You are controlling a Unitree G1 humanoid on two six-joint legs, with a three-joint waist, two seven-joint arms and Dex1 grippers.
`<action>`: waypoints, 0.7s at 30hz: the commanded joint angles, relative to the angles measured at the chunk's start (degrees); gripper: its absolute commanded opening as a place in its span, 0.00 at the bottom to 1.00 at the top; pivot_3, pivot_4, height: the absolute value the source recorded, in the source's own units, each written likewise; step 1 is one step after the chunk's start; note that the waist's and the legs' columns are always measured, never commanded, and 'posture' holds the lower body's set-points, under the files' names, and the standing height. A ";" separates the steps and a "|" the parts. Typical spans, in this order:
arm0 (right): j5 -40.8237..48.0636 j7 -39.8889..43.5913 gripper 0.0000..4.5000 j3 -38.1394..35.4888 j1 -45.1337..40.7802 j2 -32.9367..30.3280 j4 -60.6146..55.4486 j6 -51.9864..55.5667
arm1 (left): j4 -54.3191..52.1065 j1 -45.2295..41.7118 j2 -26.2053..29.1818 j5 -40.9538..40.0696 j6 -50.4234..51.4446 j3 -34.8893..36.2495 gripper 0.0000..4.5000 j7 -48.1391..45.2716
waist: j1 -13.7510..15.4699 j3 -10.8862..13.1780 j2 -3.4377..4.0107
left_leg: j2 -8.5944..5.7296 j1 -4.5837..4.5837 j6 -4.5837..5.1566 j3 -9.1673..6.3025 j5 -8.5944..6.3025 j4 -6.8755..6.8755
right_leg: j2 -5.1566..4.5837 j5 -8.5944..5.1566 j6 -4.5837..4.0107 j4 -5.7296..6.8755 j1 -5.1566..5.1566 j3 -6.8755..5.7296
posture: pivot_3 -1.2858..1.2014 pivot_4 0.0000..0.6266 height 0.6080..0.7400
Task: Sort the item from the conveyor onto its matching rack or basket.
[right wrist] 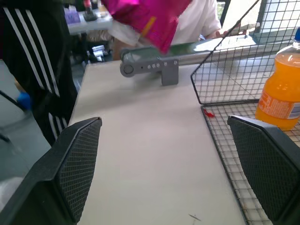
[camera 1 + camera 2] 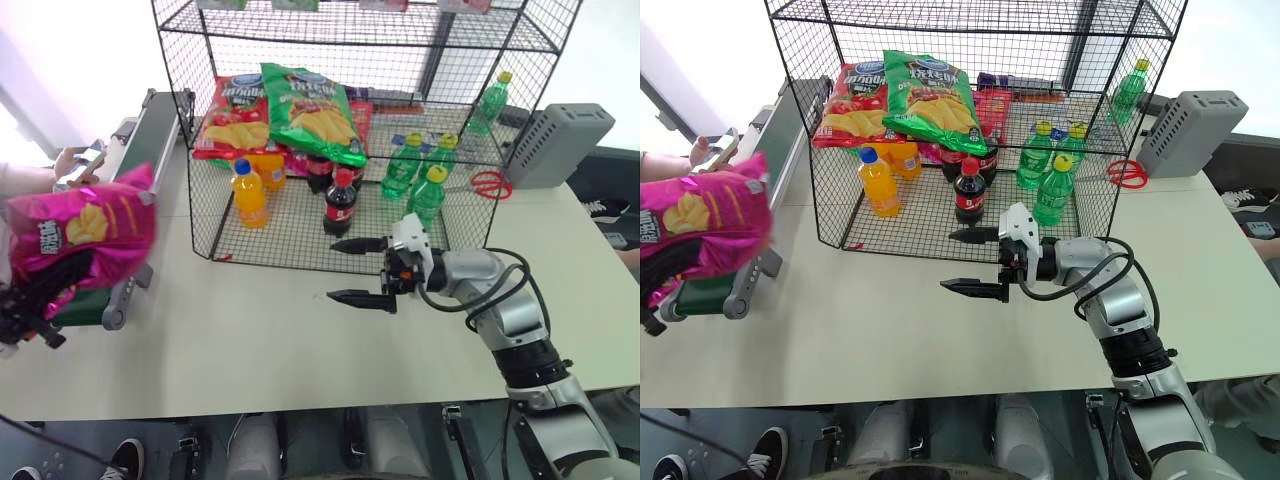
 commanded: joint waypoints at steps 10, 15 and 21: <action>23.79 -0.40 1.00 -7.44 1.69 -6.54 -10.19 30.77 | -5.93 -14.95 -1.33 -32.20 21.95 -18.72 0.01 2.63 | 0.44 -0.01 -0.02 | -0.10 0.07 0.00 -0.02 0.00 0.02 | 0.04 -0.02 -0.05 -0.06 0.16 0.04 | 0.52 0.24 1.00; 33.47 -2.00 1.00 -11.44 -0.08 -6.48 -10.50 39.20 | -2.70 -25.39 -4.62 -32.80 24.49 -27.88 0.01 3.93 | 0.40 0.00 0.02 | -0.10 0.10 0.00 -0.02 0.00 0.01 | 0.14 -0.02 -0.04 -0.02 0.13 0.10 | 0.52 0.24 1.00; 41.15 -4.96 1.00 -12.94 -1.54 -6.28 -12.18 45.48 | 3.05 -35.49 -9.08 -28.90 26.96 -33.33 0.01 3.95 | 0.46 -0.02 -0.03 | -0.12 0.07 0.01 -0.03 0.00 0.03 | 0.12 -0.01 -0.02 -0.07 0.18 0.10 | 0.52 0.24 1.00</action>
